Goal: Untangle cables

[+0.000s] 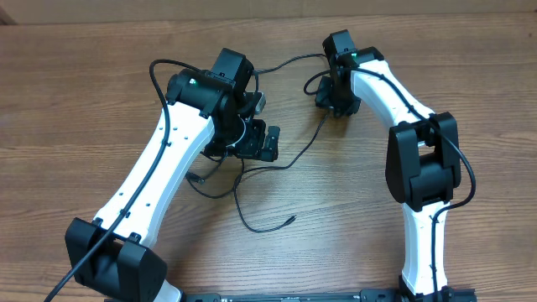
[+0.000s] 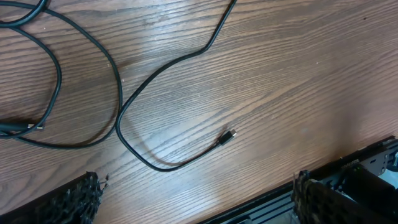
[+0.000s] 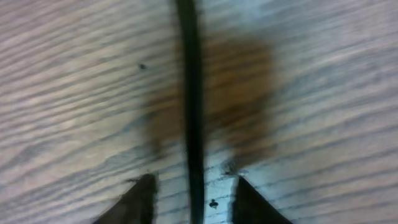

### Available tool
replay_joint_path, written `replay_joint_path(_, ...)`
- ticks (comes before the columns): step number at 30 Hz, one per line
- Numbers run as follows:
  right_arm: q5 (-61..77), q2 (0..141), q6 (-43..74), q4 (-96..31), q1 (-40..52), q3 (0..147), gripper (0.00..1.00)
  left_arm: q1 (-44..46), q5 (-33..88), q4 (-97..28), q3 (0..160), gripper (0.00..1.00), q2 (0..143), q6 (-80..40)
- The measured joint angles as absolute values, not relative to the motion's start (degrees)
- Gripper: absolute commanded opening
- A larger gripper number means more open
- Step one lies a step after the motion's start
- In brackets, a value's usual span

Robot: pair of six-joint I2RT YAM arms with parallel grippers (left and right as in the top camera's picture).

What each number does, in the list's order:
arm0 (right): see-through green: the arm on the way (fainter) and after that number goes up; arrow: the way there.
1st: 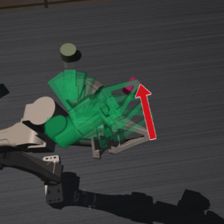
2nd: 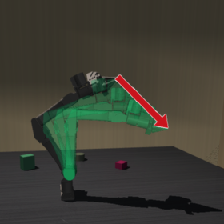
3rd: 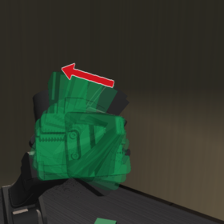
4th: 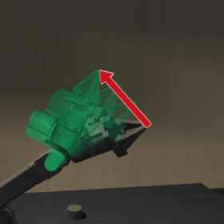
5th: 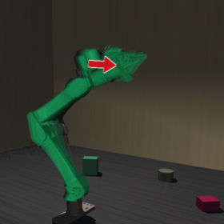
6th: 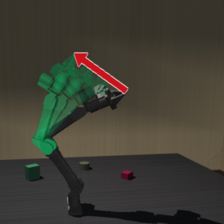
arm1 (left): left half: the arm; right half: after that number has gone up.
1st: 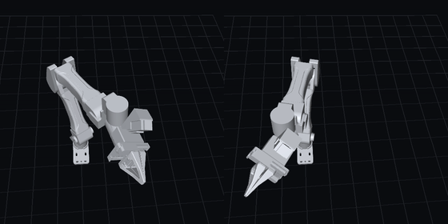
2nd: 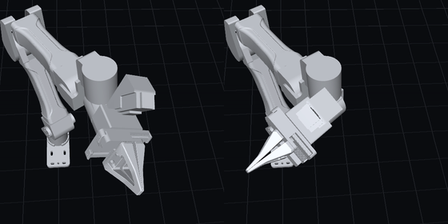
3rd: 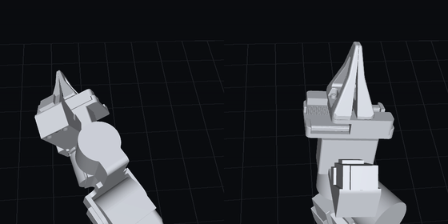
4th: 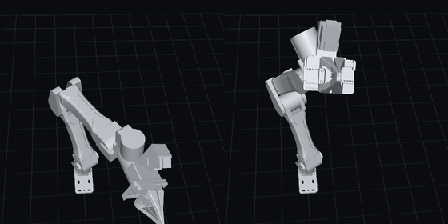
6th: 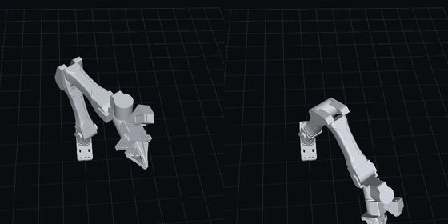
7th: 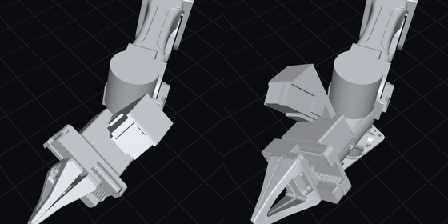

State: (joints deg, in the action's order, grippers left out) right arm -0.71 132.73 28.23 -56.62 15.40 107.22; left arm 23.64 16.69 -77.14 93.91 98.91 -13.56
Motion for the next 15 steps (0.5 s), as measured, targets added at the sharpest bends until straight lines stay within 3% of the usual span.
replay_joint_path(7,-0.3,132.7,28.3,-56.9,15.2,107.1,0.04,23.6,16.7,-77.1,93.9,0.99,98.9,-13.6)
replay_joint_path(15,-0.2,133.1,28.5,-67.2,10.1,114.7,0.04,23.6,16.5,-77.1,93.9,1.0,98.9,-13.6)
